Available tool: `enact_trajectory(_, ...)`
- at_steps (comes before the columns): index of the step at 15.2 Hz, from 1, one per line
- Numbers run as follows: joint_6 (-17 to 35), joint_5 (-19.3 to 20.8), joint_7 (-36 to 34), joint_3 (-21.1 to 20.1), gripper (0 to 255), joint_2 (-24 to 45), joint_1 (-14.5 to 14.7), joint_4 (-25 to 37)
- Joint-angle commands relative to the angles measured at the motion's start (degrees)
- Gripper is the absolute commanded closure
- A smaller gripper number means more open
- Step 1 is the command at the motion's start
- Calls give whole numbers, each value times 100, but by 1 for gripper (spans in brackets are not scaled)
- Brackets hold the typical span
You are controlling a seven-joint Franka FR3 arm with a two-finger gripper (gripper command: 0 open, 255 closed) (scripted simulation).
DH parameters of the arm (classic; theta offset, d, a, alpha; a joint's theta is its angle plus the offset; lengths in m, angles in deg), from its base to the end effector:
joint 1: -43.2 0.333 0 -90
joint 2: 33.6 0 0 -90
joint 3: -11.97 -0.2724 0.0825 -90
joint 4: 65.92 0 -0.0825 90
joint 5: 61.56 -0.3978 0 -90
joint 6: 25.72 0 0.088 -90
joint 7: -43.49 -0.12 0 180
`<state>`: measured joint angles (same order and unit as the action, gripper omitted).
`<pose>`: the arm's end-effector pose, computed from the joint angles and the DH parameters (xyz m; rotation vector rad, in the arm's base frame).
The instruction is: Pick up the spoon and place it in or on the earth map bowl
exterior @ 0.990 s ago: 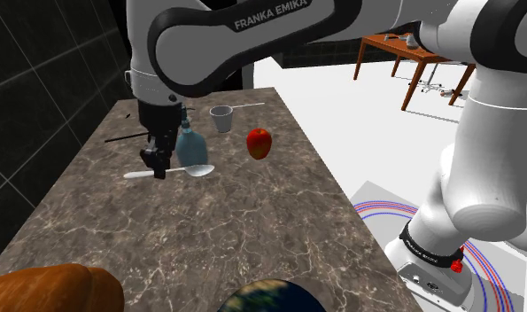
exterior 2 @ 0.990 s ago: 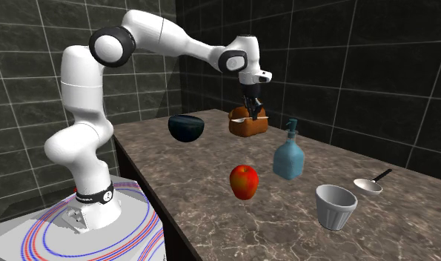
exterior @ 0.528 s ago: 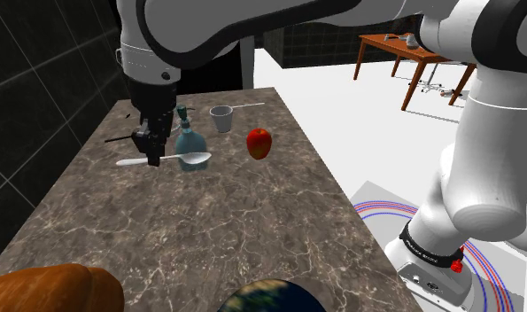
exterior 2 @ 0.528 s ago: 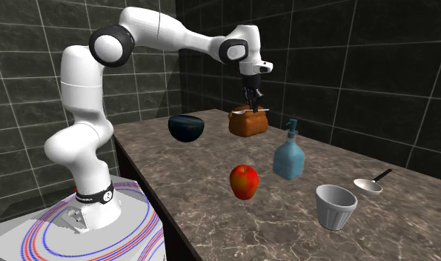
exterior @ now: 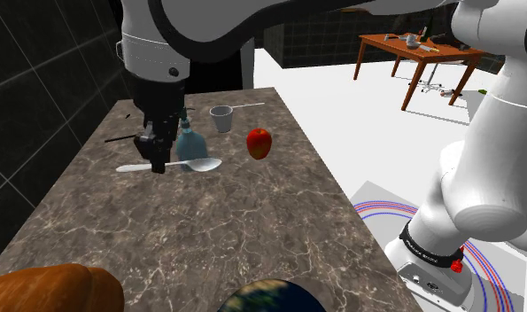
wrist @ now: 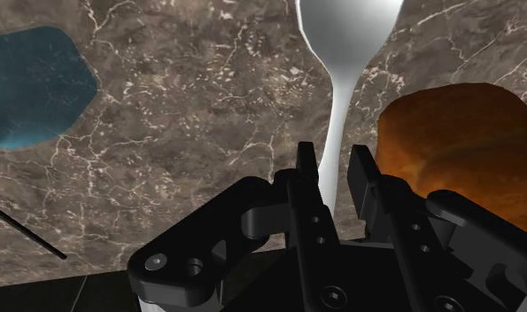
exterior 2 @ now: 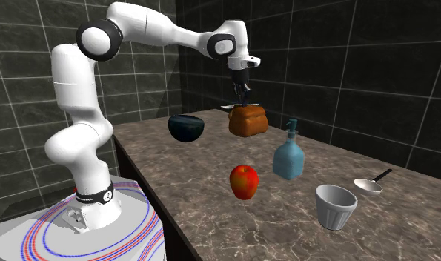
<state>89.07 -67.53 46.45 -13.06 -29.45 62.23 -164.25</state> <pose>0.4434 0.4316 0.4996 -2.7114 -1.1193 -0.2382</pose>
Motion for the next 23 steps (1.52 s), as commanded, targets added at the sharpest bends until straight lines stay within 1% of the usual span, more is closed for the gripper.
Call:
enact_trajectory(1, 102, -145, -72, -59, 255, -367, 41, -427)
enact_trajectory(6, 219, -450, -359, -239, 255, -1148, 245, -1208)
enact_trajectory(12, 240, -794, -789, -497, 255, -1970, 559, -1900)
enact_trajectory(17, 186, -1051, -1229, -754, 255, -2549, 858, -2289)
enact_trajectory(23, 66, -1318, -1853, -1138, 255, -3097, 1216, -2538)
